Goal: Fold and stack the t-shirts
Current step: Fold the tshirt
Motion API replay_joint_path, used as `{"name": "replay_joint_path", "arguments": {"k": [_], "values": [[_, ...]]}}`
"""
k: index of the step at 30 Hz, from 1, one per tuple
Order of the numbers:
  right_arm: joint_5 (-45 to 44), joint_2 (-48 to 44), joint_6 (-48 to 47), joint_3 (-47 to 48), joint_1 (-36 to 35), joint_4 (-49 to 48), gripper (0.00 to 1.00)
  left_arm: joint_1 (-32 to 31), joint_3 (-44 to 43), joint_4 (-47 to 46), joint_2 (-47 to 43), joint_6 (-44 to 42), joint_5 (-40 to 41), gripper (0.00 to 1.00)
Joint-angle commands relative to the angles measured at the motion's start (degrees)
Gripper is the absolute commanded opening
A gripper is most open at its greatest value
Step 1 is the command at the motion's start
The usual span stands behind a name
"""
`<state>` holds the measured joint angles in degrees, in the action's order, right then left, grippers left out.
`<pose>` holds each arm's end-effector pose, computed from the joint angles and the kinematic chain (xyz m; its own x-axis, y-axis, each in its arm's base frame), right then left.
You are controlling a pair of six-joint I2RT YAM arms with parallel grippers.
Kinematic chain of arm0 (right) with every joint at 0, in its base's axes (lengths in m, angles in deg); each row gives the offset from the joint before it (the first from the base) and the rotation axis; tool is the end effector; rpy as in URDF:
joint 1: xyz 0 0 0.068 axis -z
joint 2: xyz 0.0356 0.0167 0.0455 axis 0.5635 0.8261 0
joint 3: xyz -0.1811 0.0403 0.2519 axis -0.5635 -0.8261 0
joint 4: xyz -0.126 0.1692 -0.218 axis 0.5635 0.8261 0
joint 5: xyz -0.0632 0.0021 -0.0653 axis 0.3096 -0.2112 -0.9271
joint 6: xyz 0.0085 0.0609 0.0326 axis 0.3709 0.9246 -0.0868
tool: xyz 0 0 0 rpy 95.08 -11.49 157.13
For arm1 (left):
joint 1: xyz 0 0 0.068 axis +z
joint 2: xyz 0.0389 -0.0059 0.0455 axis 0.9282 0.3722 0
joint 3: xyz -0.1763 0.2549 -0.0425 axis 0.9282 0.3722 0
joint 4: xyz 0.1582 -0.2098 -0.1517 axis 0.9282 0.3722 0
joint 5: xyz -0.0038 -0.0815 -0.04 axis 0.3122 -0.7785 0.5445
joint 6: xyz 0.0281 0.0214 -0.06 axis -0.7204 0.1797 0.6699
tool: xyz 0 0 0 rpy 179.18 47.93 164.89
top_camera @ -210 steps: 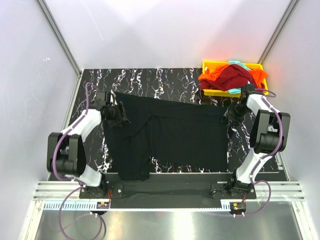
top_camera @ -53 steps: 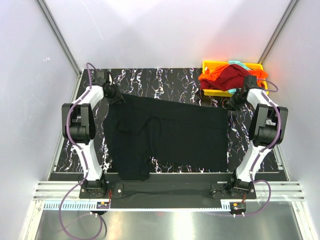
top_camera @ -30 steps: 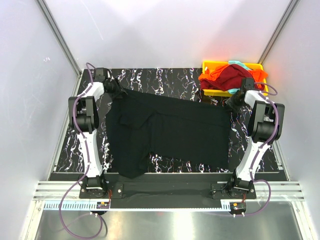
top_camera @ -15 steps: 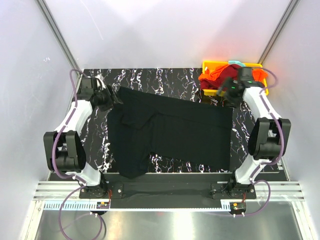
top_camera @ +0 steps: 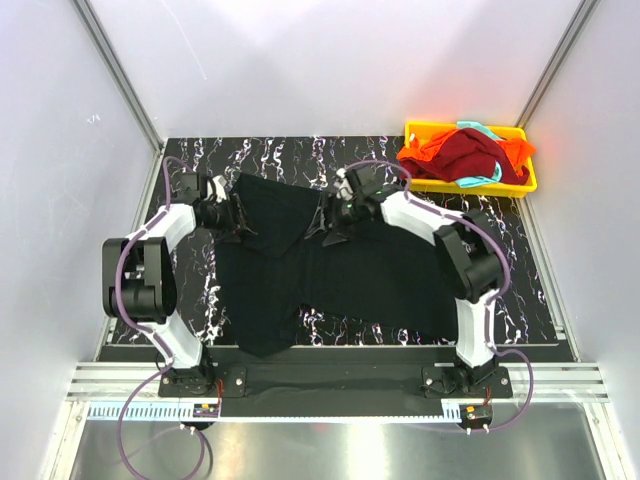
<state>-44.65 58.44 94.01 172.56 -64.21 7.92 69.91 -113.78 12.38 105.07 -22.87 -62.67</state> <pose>0.4188 0.2756 0.2034 -0.9694 0.0315 -0.2435 -0.1545 0.6927 0.7045 0.3928 -0.0124 0.1958 -0.8836 -0.3240 -0.3380 -0.1128 0.8480 -0.5179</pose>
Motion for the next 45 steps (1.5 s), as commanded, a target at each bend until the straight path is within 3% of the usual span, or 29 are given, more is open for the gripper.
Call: {"name": "replay_joint_path", "arguments": {"k": [1, 4, 8, 10, 14, 19, 30, 35, 45], "values": [[5.8, 3.2, 4.2, 3.0, -2.4, -6.4, 0.69, -0.2, -0.6, -3.5, 1.6, -0.9, -3.0, 0.61], [6.8, 6.1, 5.3, 4.1, -4.0, -8.4, 0.6, -0.3, -0.5, -3.7, 2.8, -0.6, -3.2, 0.6], [6.8, 8.7, 7.7, 5.1, -5.2, -11.4, 0.58, -0.3, -0.4, -4.2, 4.0, -0.8, -3.4, 0.59], [6.4, 10.5, 9.2, 5.5, -5.2, -13.5, 0.58, -0.3, -0.8, -4.1, 4.8, -0.2, -4.9, 0.52], [4.8, 12.7, 12.8, 6.3, -5.3, -16.3, 0.58, -0.3, -1.3, -4.1, 5.4, 1.0, -5.9, 0.24], [5.3, 15.3, 17.0, 6.3, -5.4, -20.1, 0.57, -0.3, -2.2, -4.1, 3.1, 2.1, -2.4, 0.0], [5.7, 18.2, 27.5, 2.6, -5.6, -35.5, 0.51, -0.2, -10.2, -5.2, 5.6, 5.9, -4.1, 0.0], [4.1, 18.9, 29.9, 2.0, -5.6, -38.0, 0.49, -0.3, -11.7, -7.5, 7.0, 7.7, -5.2, 0.0], [0.0, 15.6, 24.4, 2.3, -5.7, -30.8, 0.57, -0.3, -14.4, -16.3, 12.3, 11.5, -7.0, 0.01]]}}
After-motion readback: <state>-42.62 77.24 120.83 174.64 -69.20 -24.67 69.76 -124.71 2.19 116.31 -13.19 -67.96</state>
